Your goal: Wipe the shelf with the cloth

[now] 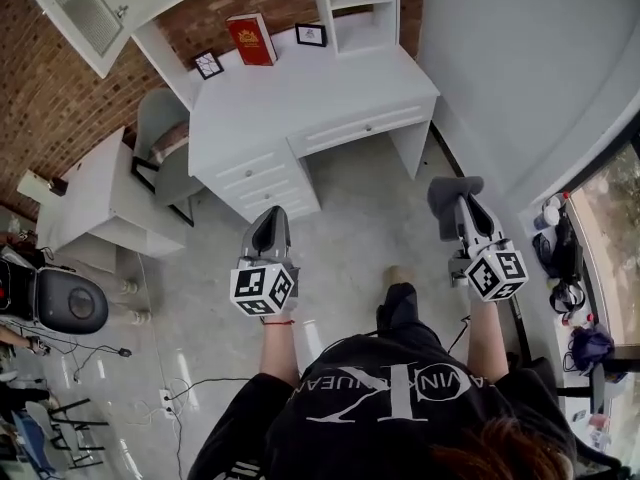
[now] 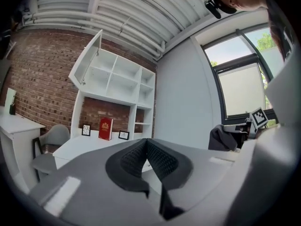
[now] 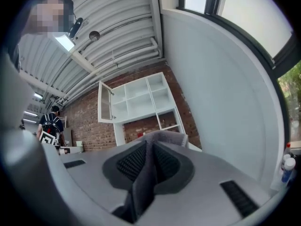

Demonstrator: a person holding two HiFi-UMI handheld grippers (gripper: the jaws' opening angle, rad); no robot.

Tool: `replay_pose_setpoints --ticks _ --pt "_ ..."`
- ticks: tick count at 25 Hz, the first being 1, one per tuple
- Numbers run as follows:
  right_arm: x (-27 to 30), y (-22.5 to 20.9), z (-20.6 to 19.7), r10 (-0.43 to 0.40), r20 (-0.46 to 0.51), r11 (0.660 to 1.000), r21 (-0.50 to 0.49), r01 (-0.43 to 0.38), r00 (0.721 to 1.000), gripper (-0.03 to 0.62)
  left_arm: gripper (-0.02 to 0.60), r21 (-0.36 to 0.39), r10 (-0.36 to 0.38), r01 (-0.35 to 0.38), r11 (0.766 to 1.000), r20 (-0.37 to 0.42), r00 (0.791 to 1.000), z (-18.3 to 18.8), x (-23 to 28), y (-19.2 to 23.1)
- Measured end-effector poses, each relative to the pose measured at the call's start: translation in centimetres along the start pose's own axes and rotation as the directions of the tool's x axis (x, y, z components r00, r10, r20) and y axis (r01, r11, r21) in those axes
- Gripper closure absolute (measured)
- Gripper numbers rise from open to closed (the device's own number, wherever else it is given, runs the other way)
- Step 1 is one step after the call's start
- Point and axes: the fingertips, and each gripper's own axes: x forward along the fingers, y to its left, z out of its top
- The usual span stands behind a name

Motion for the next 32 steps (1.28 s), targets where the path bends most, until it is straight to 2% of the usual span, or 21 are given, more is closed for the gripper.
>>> replay_pose_setpoints --ticks 7,12,18,24,32 --pt "9.2 -4.0 1.7 0.092 -0.026 0.992 -0.088 -0.094 0.995 0.551 0.595 -0.021 -0.029 0.030 0.999 0.012 0.999 1.8 10.6 0.3" --pt "14.2 -7.6 1.9 0.141 -0.050 0.985 -0.093 -0.145 0.989 0.551 0.595 0.014 -0.053 0.053 0.998 -0.001 0.999 2.1 18.0 -0.9" --pt "19.3 -12.4 2.5 0.187 -0.058 0.976 -0.098 -0.192 0.981 0.551 0.595 0.035 -0.052 0.051 0.998 0.036 0.998 3.1 25.8 -2.1" --pt "23.1 -15.5 2.2 0.217 -0.076 0.972 -0.072 -0.222 0.973 0.551 0.595 0.022 -0.048 0.048 0.999 0.013 0.999 2.3 30.5 -3.2" --pt "28.4 -18.4 0.1 0.214 -0.092 0.977 0.009 -0.215 0.972 0.551 0.595 0.023 0.018 -0.017 1.000 -0.045 0.999 0.2 34.5 0.1"
